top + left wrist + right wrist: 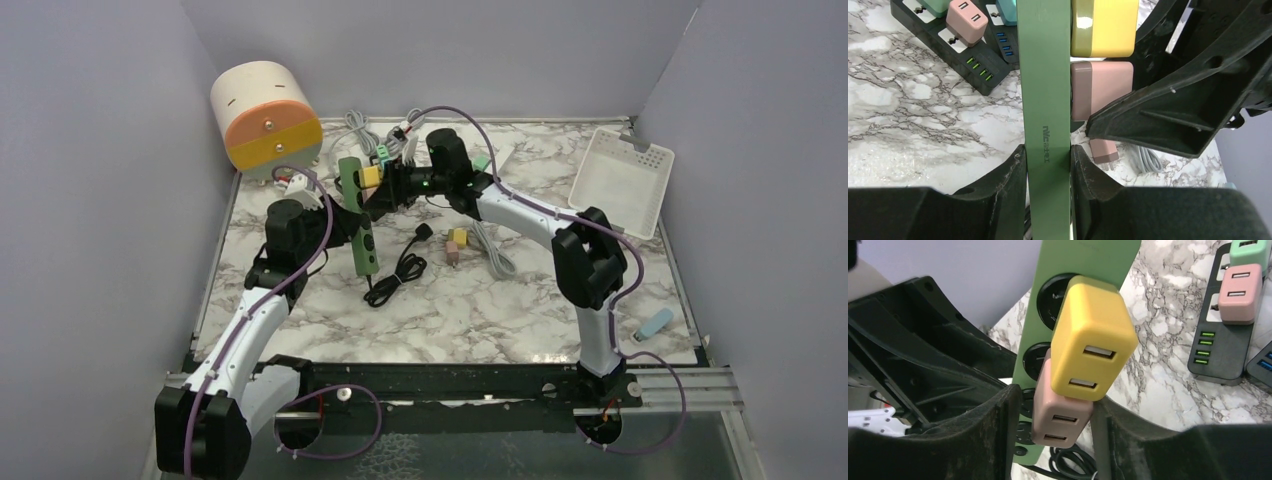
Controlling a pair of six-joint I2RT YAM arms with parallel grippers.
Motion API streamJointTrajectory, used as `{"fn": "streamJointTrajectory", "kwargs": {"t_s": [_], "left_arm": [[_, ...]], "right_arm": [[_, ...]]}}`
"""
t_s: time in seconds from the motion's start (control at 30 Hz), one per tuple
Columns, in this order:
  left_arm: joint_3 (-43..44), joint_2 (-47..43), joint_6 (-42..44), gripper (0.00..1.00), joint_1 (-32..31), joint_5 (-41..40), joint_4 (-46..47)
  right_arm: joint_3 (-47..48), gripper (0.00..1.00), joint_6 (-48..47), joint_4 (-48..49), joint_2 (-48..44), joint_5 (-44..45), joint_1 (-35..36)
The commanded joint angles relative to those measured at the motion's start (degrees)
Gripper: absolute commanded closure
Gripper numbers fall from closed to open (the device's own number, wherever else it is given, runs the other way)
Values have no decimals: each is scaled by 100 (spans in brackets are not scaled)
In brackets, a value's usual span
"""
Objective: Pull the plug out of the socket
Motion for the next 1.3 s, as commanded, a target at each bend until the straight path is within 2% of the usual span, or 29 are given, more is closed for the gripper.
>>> {"fn": "streamJointTrajectory", "kwargs": {"t_s": [0.0, 0.1, 0.13, 0.23, 0.37, 0.53, 0.67, 0.8, 0.9, 1.1, 1.27], "left_arm": [[102, -151, -136, 100, -20, -85, 651], [93, -155, -80, 100, -21, -245, 564], [115, -155, -25, 100, -20, -340, 468], [242, -110, 165, 100, -20, -863, 77], [430, 90, 383, 100, 64, -1517, -569], [401, 133, 395, 100, 308, -1712, -761], [392, 247, 486, 100, 462, -1761, -841], [451, 309, 548, 100, 568, -1881, -984], [530, 303, 614, 100, 646, -1986, -1105], [568, 60, 969, 100, 726, -1702, -980], [589, -225, 1532, 100, 889, -1229, -879]], "right_arm": [[177, 56, 216, 39, 130, -227, 55], [184, 96, 273, 54, 95, -214, 54], [192, 99, 229, -17, 67, -185, 54], [90, 99, -52, -324, -151, -37, 43], [-494, 99, -307, -522, -635, -148, -244], [-1342, 99, -429, -521, -1234, -906, -911], [-2006, 99, 60, 120, -1520, -1809, -1447], [-2166, 99, 226, 203, -1567, -2061, -1545], [-2272, 99, 136, 18, -1608, -1940, -1545], [-2572, 99, -477, -865, -1455, -1052, -1553], [-3170, 97, -551, -814, -1356, -576, -1553]]}}
